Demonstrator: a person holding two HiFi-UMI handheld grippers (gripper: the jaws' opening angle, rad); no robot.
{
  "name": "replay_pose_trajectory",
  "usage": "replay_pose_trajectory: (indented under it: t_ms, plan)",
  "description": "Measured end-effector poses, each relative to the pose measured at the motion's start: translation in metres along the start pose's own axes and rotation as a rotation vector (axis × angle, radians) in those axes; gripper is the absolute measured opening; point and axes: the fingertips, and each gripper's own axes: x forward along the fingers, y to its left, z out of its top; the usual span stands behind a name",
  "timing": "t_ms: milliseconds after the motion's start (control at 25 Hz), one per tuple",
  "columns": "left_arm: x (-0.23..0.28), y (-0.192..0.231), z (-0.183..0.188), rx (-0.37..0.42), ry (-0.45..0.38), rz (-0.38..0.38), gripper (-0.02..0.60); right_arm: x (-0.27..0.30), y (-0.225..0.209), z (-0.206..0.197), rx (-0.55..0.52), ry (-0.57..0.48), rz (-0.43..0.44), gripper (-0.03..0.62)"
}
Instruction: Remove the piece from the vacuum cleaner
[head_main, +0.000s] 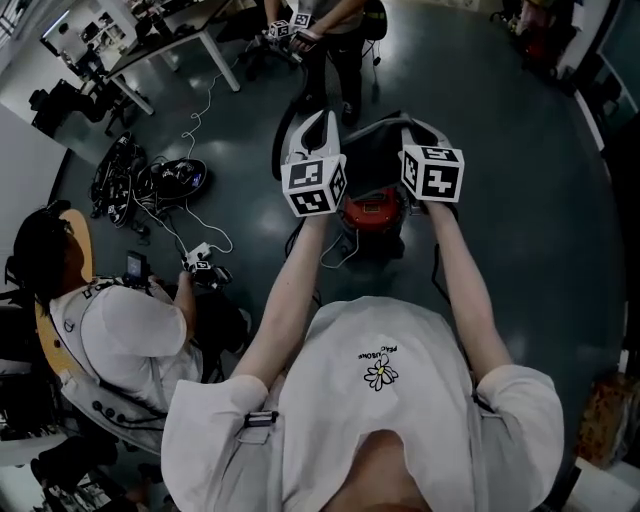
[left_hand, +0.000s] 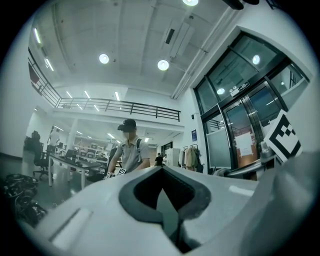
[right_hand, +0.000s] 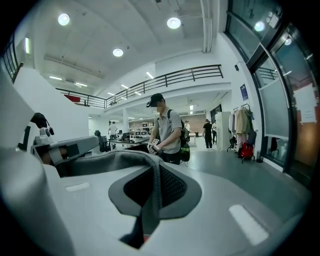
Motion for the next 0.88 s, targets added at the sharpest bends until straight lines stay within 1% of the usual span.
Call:
replay_pose_trajectory:
  t_ms: [360,880]
  plan:
    - [-0.0022,-0.0017,-0.0067,-0.008,0.009,-0.016,0.001,-0.0070,0.0010,0.0007,-0.012,-0.023,-0.021,0.035]
    - [0.0039,-0.0027,-0.0088,-0.016,0.024,-0.033,0.000,-0.0067,-0.0018,0.0044,-0.025,-0.029,-0.032,0.035]
